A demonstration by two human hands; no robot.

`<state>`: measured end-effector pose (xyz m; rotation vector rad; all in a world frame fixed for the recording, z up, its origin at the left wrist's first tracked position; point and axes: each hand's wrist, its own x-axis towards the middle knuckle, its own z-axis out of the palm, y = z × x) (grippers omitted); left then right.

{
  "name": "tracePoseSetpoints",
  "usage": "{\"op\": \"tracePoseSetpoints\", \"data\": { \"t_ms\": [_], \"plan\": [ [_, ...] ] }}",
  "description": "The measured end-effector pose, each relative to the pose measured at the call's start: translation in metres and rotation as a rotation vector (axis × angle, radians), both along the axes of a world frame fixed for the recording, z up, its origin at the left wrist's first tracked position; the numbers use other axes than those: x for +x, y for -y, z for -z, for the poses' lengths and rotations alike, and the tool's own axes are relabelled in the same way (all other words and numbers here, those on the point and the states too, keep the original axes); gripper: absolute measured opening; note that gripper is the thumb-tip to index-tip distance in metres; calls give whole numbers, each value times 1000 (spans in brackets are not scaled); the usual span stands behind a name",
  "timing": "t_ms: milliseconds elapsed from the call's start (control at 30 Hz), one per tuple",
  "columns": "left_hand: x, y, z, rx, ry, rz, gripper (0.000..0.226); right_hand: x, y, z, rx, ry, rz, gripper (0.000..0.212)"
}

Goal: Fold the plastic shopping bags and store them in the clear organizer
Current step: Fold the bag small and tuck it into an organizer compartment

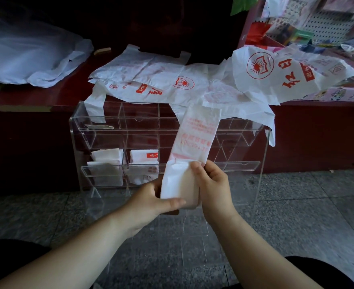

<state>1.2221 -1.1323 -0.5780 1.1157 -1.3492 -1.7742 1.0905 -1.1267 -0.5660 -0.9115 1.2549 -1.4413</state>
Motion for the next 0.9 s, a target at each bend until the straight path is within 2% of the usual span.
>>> {"op": "tracePoseSetpoints", "data": {
  "t_ms": [133,267,433,600,633,733,833,900],
  "plan": [
    [-5,3,-1,-55,92,-121,17,-2,1,2,18,64,-30,20],
    [-5,6,-5,-177,251,-159,19,-3,1,0,28,-9,-145,12],
    [-3,5,-4,-240,355,-103,21,-5,2,0,23,-59,-118,15],
    [-1,9,-14,-205,111,-81,28,-5,0,-1,12,-89,-253,18],
    [0,12,-15,-190,75,-90,22,-3,-1,-1,22,-88,-296,16],
    [-3,16,-16,-171,55,-223,7,2,-3,2,76,-60,-369,12],
    [-2,18,-15,-247,78,-385,18,3,-5,7,136,-34,-450,21],
    [1,21,-17,-301,83,-466,20,5,-11,7,164,-142,-554,24]
  ]
}}
